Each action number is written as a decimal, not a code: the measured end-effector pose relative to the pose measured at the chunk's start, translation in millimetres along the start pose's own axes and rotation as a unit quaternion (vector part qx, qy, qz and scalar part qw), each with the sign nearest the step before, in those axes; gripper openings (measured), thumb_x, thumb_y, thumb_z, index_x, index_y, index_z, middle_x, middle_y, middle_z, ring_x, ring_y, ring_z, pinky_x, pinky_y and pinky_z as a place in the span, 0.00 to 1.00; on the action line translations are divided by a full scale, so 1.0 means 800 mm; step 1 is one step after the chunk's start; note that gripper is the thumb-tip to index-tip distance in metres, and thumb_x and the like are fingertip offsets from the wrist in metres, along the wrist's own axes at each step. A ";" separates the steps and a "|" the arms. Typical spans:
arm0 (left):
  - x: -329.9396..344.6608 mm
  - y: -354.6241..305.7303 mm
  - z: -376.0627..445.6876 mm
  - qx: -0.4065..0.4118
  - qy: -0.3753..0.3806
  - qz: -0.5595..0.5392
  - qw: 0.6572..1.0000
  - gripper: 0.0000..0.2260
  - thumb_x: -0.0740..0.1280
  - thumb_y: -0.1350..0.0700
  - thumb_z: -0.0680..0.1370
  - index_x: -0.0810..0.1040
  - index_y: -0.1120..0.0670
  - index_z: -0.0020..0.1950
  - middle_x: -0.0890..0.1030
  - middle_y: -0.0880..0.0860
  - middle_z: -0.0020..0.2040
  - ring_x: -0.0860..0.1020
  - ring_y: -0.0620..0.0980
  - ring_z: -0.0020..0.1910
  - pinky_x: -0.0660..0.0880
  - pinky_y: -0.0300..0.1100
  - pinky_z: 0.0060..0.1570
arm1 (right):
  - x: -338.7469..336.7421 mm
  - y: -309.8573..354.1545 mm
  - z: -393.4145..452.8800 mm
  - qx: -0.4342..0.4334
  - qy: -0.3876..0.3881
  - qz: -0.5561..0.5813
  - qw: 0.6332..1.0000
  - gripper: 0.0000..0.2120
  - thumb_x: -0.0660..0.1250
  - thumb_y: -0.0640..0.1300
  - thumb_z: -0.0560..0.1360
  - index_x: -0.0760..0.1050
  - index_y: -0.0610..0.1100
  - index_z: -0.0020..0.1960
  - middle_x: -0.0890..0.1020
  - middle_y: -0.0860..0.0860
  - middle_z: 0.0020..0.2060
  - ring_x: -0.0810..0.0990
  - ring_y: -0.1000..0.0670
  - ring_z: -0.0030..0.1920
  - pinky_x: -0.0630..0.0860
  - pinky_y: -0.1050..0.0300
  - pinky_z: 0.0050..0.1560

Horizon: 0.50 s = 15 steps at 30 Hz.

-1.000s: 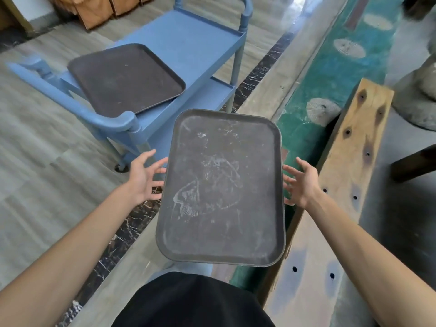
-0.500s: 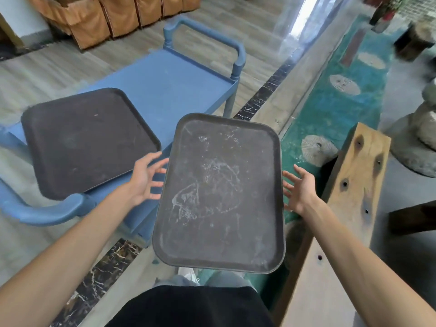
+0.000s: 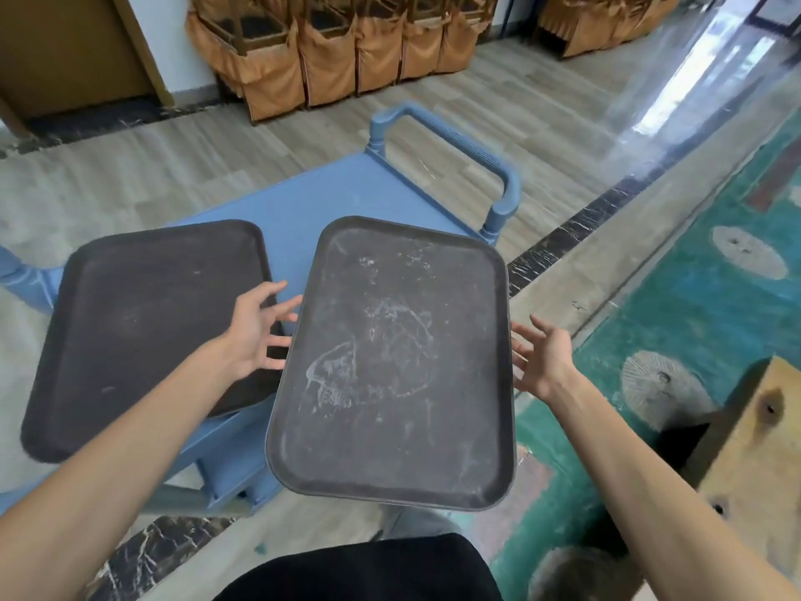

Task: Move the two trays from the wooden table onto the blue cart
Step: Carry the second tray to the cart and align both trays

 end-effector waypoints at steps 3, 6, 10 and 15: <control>0.008 -0.026 0.035 0.001 -0.048 -0.022 0.999 0.30 0.62 0.33 0.68 0.80 0.46 0.64 0.71 0.50 0.56 0.76 0.56 0.50 0.73 0.54 0.50 | 0.036 0.053 0.059 -0.001 0.032 -0.017 0.999 0.10 0.61 0.56 0.77 0.77 0.51 0.46 0.76 0.54 0.36 0.75 0.51 0.35 0.69 0.55 0.41; 0.009 -0.054 0.064 0.002 -0.081 -0.049 0.995 0.30 0.62 0.33 0.68 0.81 0.48 0.63 0.72 0.50 0.56 0.76 0.56 0.52 0.72 0.55 0.50 | 0.067 0.103 0.111 0.004 0.069 -0.046 0.997 0.12 0.61 0.57 0.77 0.78 0.50 0.44 0.72 0.54 0.32 0.72 0.52 0.28 0.67 0.55 0.38; -0.001 -0.078 0.101 0.007 -0.126 -0.089 0.988 0.37 0.63 0.31 0.66 0.78 0.51 0.68 0.75 0.50 0.58 0.74 0.56 0.54 0.69 0.56 0.55 | 0.118 0.163 0.171 0.013 0.124 -0.078 0.989 0.16 0.60 0.58 0.78 0.78 0.47 0.52 0.79 0.52 0.34 0.75 0.51 0.29 0.67 0.55 0.37; -0.004 -0.104 0.130 0.007 -0.163 -0.130 0.978 0.39 0.62 0.30 0.66 0.76 0.53 0.69 0.78 0.50 0.57 0.73 0.53 0.46 0.68 0.51 0.47 | 0.174 0.219 0.221 0.030 0.141 -0.109 0.984 0.22 0.57 0.60 0.80 0.81 0.44 0.57 0.80 0.50 0.40 0.77 0.50 0.37 0.70 0.52 0.38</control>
Point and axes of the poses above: each hand's wrist, its own z-axis towards the middle knuckle, its own x-axis out of the palm, y = z × x, the point moved 6 cm from there along z, towards the middle knuckle
